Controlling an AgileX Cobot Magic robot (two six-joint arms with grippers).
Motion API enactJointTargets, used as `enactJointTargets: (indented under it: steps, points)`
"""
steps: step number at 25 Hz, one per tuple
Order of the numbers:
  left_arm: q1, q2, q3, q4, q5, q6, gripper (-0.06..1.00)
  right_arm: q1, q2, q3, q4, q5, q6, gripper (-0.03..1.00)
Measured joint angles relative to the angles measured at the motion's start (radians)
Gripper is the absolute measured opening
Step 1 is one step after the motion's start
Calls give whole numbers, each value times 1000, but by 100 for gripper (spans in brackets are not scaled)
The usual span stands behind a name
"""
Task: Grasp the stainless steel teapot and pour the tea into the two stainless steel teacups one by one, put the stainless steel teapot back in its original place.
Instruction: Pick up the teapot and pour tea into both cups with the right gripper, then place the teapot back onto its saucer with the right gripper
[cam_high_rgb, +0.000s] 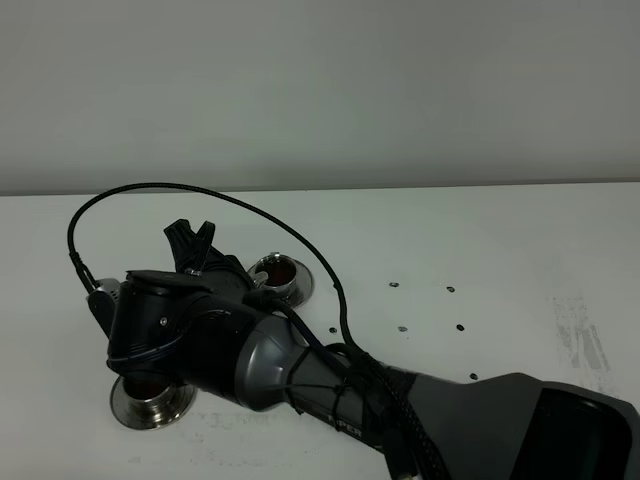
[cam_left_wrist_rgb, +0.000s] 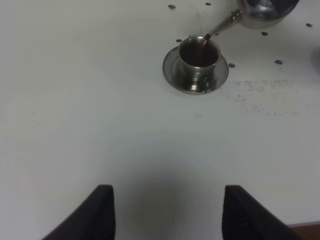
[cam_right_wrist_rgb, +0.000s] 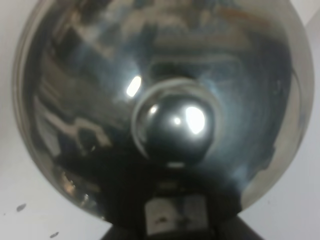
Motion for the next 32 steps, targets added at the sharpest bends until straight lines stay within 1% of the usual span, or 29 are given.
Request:
enactJointTargets:
  steps: [2,8,10,14,16,19,22,25,27,29,31,32]
  points:
    - [0,0,0,0,0,0,50,-11,0,-12,8,-1,12,18]
    - [0,0,0,0,0,0,50,-62,0,-24,107,22,25,18]
    - [0,0,0,0,0,0,50,-74,-9,-25,136,35,49,18]
    - [0,0,0,0,0,0,50,-91,-65,-26,229,36,128,18]
    - [0,0,0,0,0,0,50,-101,-105,-27,309,38,183,18]
    - [0,0,0,0,0,0,50,-114,-162,-27,431,40,335,18]
    - [0,0,0,0,0,0,50,-119,-206,-27,520,41,481,18]
    - [0,0,0,0,0,0,50,-134,-249,-21,610,41,577,18]
    - [0,0,0,0,0,0,50,-149,-286,31,663,38,592,18]
    - [0,0,0,0,0,0,50,-162,-343,128,730,34,596,18]
    - [0,0,0,0,0,0,50,-169,-394,258,772,-8,597,18]
    - [0,0,0,0,0,0,50,-172,-429,330,792,-55,597,18]
